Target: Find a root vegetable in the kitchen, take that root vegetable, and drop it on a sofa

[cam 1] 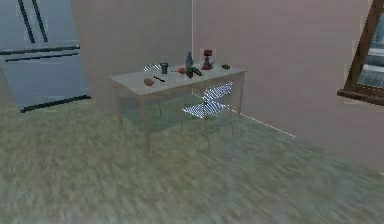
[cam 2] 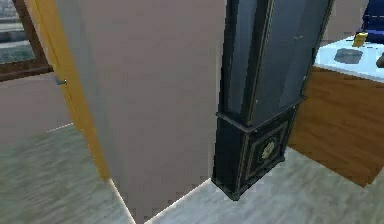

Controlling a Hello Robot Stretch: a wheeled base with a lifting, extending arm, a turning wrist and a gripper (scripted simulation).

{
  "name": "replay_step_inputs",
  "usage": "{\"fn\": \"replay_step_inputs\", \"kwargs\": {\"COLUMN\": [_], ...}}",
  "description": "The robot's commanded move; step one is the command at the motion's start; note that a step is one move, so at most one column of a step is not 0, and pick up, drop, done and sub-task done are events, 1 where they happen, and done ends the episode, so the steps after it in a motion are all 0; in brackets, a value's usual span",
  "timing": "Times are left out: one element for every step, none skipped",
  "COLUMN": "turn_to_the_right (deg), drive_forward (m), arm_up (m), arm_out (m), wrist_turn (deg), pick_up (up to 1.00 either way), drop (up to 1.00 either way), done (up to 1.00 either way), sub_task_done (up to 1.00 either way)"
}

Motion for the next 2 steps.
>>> {"fn": "replay_step_inputs", "kwargs": {"turn_to_the_right": [6.0, 0.0], "drive_forward": [0.00, 0.40], "arm_up": [0.00, 0.00], "arm_out": [0.00, 0.00], "wrist_turn": [0.0, 0.0], "pick_up": [0.00, 0.00], "drop": [0.00, 0.00], "done": [0.00, 0.00], "sub_task_done": [0.00, 0.00]}}
